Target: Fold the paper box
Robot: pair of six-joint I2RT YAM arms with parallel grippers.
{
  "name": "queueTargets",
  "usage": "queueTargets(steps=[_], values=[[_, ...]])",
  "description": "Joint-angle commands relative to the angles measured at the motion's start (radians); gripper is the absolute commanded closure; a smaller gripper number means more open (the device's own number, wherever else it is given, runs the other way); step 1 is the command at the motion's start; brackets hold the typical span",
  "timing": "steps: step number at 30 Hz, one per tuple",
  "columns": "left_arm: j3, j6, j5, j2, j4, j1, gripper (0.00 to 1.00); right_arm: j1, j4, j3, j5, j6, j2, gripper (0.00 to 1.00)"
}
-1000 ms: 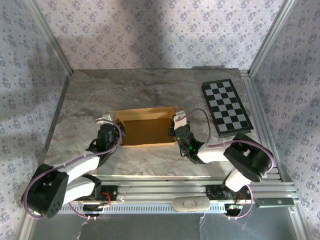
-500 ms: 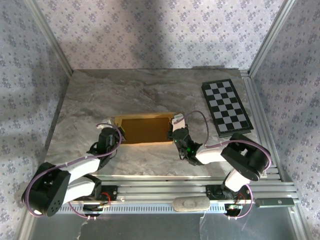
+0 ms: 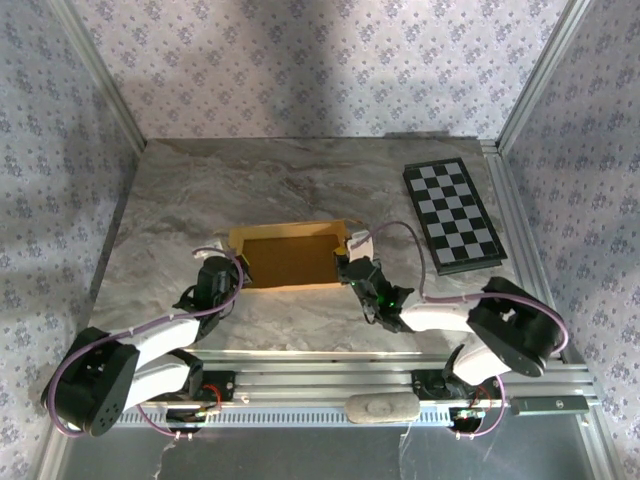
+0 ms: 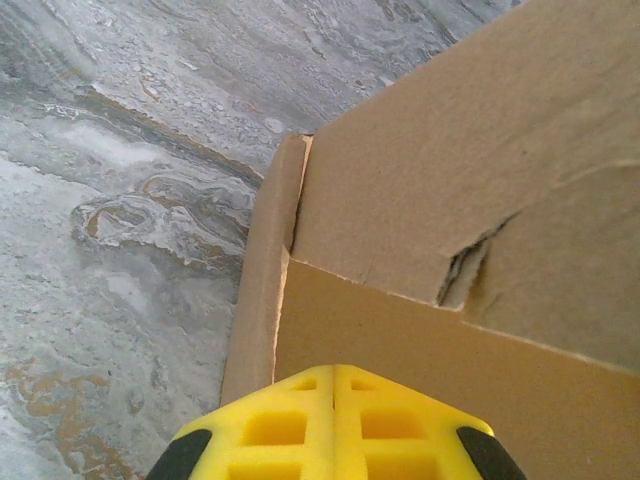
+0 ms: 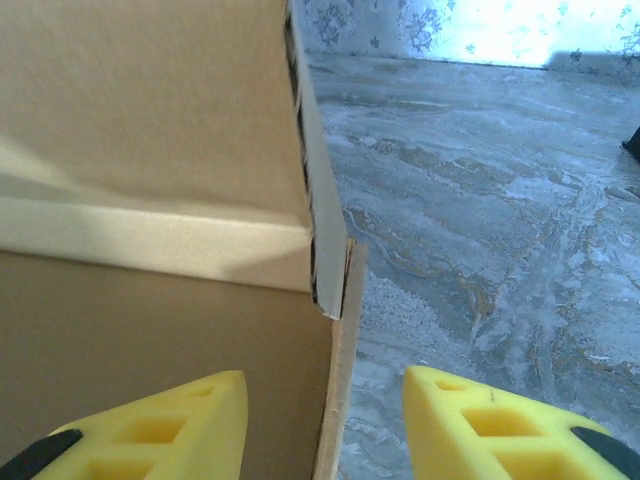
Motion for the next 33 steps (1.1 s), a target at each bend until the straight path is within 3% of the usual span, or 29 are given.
queueTargets(steps=[1,5,8,13,21,28,33], values=[[0.007,0.01,-0.031,0.012,-0.019,-0.013,1.0,0.02,-0.109,-0.007,-0.014,0.059,-0.086,0.51],[0.012,0.013,-0.038,0.023,-0.015,-0.016,1.0,0.066,-0.232,0.002,-0.013,0.152,-0.215,0.49],[0.014,0.017,-0.044,0.021,-0.015,-0.021,1.0,0.12,-0.437,0.056,0.052,0.308,-0.329,0.49],[0.014,0.018,-0.053,0.016,-0.015,-0.028,1.0,0.151,-0.748,0.21,0.079,0.767,-0.418,0.49],[0.017,0.018,-0.058,0.013,-0.019,-0.031,1.0,0.162,-1.051,0.616,0.064,1.222,-0.24,0.45],[0.018,0.018,-0.055,-0.006,-0.039,-0.031,1.0,0.107,-0.992,0.72,-0.088,1.499,-0.067,0.43],[0.018,0.023,-0.053,-0.019,-0.05,-0.031,1.0,0.057,-0.944,0.773,-0.188,1.571,0.023,0.43]])
